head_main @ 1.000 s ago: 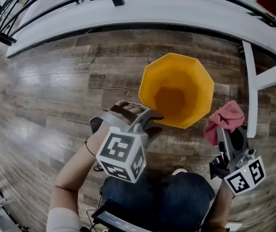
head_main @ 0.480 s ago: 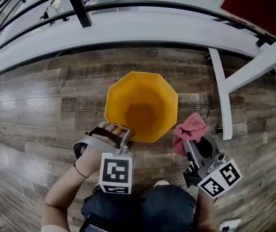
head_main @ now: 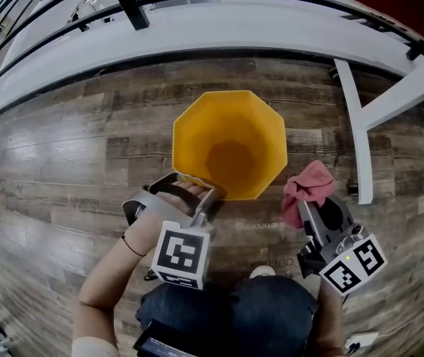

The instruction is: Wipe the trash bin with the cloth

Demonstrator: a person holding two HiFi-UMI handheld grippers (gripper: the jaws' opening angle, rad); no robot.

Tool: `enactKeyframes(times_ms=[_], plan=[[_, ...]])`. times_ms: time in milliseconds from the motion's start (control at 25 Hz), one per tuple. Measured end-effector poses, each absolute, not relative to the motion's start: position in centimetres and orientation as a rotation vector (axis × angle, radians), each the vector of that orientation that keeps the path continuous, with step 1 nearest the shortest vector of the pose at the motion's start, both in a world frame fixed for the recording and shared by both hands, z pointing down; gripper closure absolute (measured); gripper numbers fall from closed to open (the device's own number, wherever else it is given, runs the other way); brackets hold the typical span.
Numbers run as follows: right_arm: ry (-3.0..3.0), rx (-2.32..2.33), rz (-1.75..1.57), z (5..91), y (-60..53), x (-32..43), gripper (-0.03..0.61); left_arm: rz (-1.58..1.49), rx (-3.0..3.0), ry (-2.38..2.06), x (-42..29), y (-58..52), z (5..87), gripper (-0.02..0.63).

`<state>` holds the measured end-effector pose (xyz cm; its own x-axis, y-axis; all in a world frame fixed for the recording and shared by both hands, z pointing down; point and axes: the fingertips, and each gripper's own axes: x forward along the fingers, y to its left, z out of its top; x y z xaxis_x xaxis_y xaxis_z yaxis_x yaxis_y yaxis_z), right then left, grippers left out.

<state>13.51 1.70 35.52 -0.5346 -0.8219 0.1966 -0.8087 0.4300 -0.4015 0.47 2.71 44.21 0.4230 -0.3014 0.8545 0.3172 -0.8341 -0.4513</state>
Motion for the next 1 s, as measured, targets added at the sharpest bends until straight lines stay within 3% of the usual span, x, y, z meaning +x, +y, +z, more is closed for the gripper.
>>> enactKeyframes(times_ms=[480, 1000], plan=[[2.812, -1.505, -0.575, 33.7, -1.5, 13.2, 0.534, -1.336, -2.412, 0.092, -1.5, -0.3, 41.7, 0.552], [3.212, -1.356, -0.144, 29.5, -7.7, 9.9, 0.534, -0.846, -3.001, 0.465, -1.4, -2.9, 40.3, 0.552]])
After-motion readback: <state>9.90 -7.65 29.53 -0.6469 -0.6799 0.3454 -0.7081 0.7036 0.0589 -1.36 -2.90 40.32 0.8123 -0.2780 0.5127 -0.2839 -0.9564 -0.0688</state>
